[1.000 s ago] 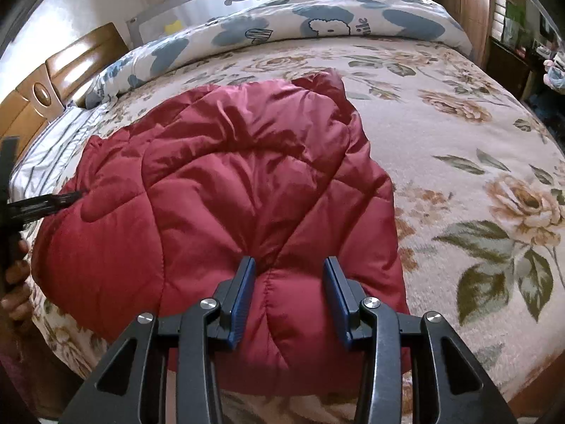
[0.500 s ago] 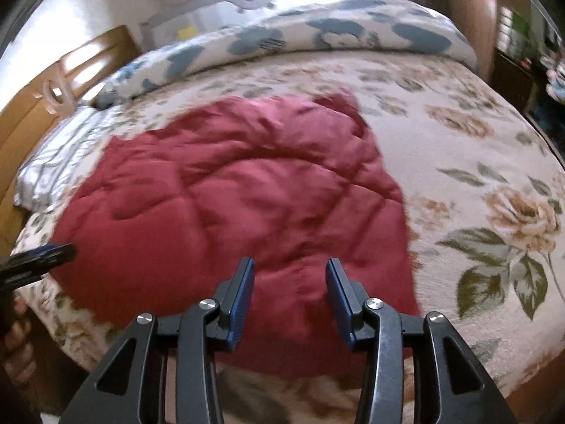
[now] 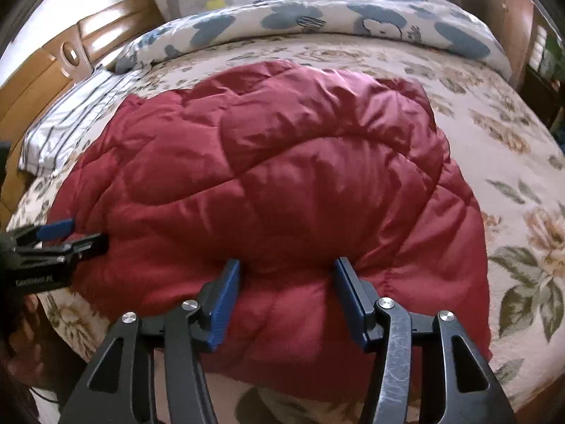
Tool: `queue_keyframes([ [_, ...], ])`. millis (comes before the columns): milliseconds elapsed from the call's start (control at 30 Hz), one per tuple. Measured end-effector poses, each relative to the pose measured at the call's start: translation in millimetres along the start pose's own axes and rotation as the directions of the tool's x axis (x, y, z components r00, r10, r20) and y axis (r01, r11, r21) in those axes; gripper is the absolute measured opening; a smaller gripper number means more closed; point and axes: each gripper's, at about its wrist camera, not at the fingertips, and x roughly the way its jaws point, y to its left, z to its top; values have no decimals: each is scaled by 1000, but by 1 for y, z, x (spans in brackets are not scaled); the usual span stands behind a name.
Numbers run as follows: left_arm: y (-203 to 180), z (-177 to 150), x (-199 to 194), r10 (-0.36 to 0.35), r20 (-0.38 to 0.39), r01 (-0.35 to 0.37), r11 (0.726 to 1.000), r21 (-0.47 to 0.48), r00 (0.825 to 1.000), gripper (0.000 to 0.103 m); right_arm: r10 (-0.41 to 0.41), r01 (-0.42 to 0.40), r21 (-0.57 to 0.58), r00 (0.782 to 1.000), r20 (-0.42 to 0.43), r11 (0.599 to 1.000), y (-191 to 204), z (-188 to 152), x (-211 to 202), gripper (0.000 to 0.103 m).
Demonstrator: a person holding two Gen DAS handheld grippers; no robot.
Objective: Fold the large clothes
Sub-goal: 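Open both tools and push the folded coat into a neat bundle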
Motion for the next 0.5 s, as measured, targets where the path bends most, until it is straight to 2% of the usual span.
queue_keyframes([
  [267,-11,2,9,54,7,-54,999,7,999,93,0,0,19,1000,15,1000,-2,-5,8,54],
  [500,-14,12,4,91,9,-91,996,0,996,94,7,-8,27,1000,16,1000,-2,-4,11,54],
])
